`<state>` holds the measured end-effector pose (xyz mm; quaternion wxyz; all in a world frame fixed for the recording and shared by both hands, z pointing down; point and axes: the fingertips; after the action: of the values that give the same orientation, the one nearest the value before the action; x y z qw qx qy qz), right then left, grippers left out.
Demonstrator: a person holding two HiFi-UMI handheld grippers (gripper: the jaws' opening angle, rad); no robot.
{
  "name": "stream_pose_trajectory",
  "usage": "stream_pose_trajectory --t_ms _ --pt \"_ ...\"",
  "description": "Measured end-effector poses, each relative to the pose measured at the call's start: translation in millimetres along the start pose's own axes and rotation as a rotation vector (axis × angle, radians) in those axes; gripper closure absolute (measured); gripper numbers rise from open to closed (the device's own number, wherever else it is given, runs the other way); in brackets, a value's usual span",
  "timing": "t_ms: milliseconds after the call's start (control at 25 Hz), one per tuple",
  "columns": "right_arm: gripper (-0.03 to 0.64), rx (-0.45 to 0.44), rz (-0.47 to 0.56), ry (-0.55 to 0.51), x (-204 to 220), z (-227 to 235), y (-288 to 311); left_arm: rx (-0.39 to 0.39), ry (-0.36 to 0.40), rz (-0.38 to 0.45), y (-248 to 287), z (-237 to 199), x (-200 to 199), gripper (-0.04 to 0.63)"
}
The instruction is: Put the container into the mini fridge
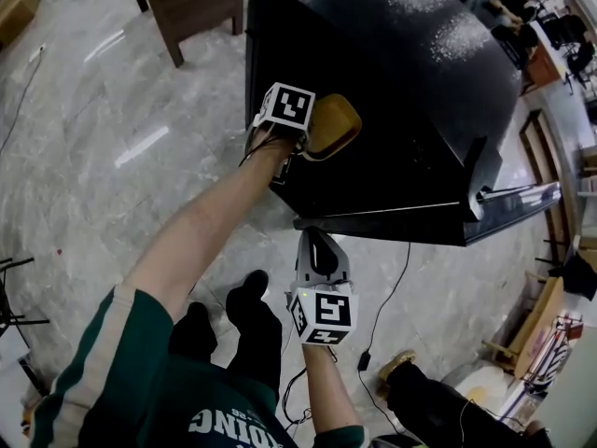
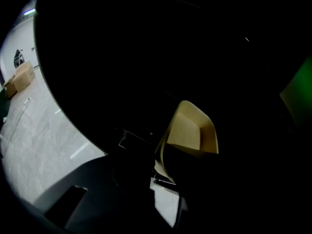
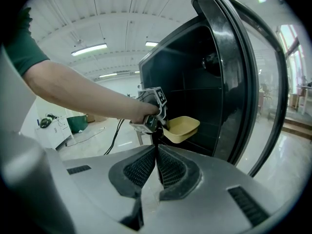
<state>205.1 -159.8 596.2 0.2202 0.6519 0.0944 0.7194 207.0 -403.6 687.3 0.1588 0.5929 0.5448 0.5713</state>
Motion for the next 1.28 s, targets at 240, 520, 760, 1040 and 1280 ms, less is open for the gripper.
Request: stream_pose_trajectory --t_ms 240,520,760,1040,1280 --pt "0.580 0.006 -0.003 0.006 0.7 6.1 -1.1 0.032 -0.076 0.018 7.0 7.7 -7.3 0.529" --pt "0.580 0.005 0.006 0.009 1.9 7.8 3.1 0.101 -0.215 0.041 12.4 14.5 -9.9 0.529" --pt "0.580 0.006 0.009 0.012 2.5 8.5 4.5 0.143 -0.259 0.065 17.2 24.1 -13.0 0.517" --pt "0.580 0.013 0.007 0.015 3.9 9.6 2.9 0.184 -0.317 0.093 16.0 27.3 -15.5 0.493" --pt "0.580 0.010 0.010 0.020 3.7 6.7 2.7 0.229 -0.379 0.106 18.1 27.6 -15.1 0.482"
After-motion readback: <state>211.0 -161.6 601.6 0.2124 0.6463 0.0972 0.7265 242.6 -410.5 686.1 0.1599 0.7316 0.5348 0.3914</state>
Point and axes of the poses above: the fingertips, and each gripper's own axes: y forward along the fingers, z to its right, x out of its underside, and after that the axes turned 2 degrees about z, right-handed
